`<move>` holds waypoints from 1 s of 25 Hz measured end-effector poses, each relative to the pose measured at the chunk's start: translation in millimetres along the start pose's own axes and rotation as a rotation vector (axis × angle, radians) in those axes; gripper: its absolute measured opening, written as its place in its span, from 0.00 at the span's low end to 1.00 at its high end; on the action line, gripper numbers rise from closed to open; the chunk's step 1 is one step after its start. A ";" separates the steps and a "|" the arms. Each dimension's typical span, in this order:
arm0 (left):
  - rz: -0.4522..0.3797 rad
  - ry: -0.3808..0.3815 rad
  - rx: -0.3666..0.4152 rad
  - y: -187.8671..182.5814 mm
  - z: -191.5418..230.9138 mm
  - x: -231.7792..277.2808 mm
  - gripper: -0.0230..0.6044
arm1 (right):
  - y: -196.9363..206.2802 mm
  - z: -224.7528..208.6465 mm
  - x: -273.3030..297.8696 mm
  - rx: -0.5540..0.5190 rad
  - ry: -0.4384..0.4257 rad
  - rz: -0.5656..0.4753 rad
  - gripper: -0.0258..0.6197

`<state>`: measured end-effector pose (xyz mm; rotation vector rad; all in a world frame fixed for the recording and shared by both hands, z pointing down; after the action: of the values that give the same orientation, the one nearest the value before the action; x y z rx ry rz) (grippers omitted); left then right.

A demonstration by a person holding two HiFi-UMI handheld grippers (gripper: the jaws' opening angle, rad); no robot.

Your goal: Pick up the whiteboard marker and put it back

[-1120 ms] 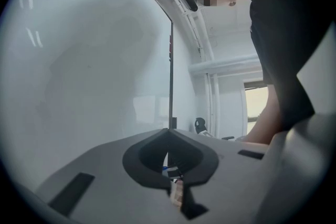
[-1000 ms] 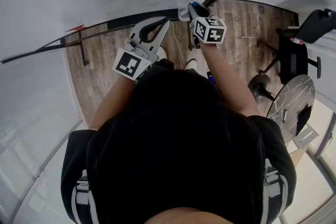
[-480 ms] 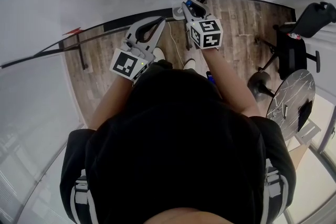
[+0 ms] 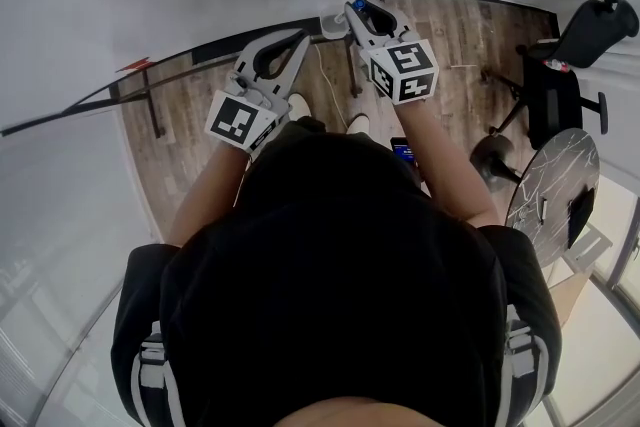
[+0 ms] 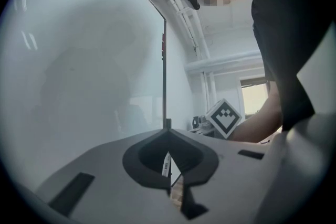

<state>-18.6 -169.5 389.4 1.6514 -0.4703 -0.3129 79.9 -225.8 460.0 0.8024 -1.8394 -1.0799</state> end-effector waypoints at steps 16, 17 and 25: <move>0.013 -0.006 0.039 -8.5 -1.6 -1.6 0.04 | -41.4 51.8 -48.6 -0.161 -0.143 -0.082 0.15; 0.007 -0.007 0.038 -8.4 -1.8 -1.6 0.04 | -40.9 53.9 -50.9 -0.169 -0.150 -0.084 0.15; 0.016 -0.010 0.045 -3.4 -6.8 0.2 0.04 | -23.9 58.1 -60.5 -0.168 -0.171 -0.073 0.15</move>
<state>-14.8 -163.3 386.9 1.6898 -0.5016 -0.3006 57.8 -164.6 401.8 0.7007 -1.8406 -1.3666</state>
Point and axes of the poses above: the fingertips, and each gripper's own axes: x forward along the fingers, z to its left, y out of its underside, the point moved 1 cm from there along -x, backward along the fingers, and after that the axes turned 9 degrees about x, right-handed, at the moved point
